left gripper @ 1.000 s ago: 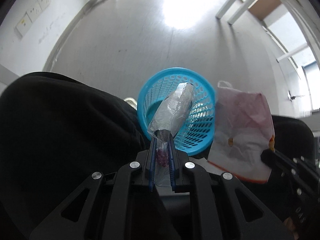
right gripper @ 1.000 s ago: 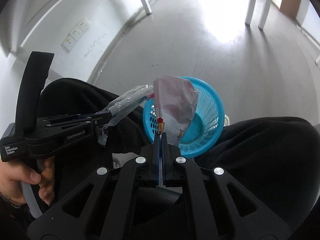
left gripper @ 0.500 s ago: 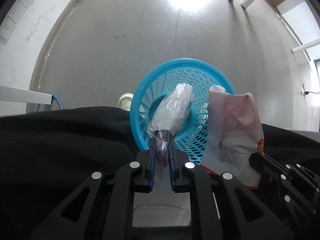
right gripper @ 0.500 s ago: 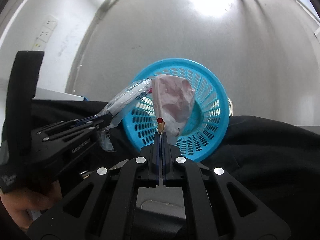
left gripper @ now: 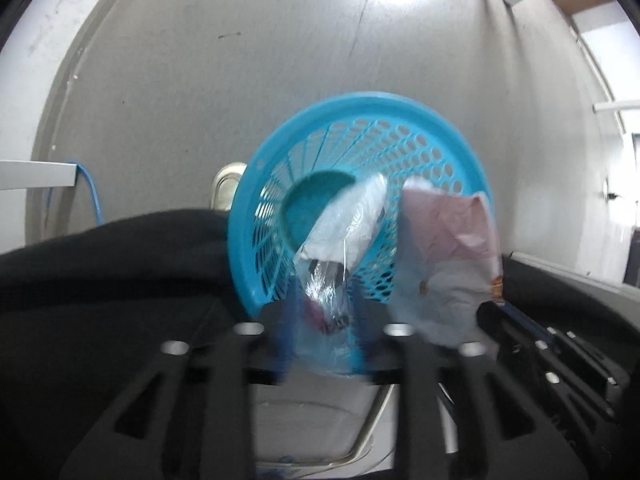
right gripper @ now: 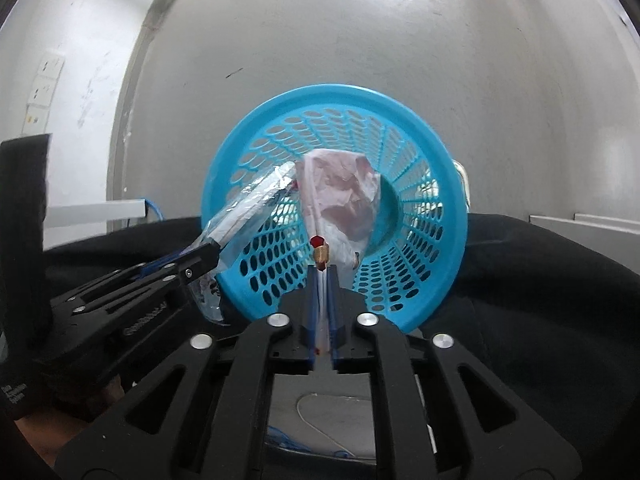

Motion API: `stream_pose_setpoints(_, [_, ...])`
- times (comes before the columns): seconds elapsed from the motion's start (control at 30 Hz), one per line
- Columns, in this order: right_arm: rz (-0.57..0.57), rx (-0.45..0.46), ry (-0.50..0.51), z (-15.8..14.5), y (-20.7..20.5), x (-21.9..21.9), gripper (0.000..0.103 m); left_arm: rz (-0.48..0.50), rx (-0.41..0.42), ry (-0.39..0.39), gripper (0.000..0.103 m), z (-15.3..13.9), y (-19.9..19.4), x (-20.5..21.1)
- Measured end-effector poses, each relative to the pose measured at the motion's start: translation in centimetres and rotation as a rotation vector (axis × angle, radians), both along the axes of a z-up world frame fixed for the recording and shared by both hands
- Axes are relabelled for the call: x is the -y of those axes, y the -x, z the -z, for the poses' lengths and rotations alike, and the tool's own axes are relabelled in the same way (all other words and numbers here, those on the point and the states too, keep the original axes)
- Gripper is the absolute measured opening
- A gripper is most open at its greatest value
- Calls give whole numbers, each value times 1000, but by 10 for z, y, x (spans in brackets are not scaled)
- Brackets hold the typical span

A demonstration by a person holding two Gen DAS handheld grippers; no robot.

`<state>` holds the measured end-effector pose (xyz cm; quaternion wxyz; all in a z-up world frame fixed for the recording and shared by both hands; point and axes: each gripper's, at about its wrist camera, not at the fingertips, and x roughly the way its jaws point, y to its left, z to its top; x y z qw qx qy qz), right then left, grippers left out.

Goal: Collect trash
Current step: 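Open the left tool over the basket while the right tool releases the paper bag, then raise both open tools back up toward the table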

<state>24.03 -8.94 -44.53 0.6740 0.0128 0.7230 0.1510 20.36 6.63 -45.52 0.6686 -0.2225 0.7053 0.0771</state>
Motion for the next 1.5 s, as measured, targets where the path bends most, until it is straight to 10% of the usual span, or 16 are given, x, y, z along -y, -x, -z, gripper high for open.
stream_pose_setpoints(0.4, [-4,59,10,-12,5,-1,32,-23,77,-21,45,-27,13,-6])
stream_pose_setpoints(0.8, [-118,267,40,-83,44,-4,43,-7,255,-89,47,-91,47,-2])
stream_pose_setpoints(1.0, [-183,371,28,-121,77,-2,48,-40,407,-254,46,-136,75,-1])
stream_pose_setpoints(1.5, [-212,642,-47,-233,153,33,55,1,592,-303,59,-232,155,6])
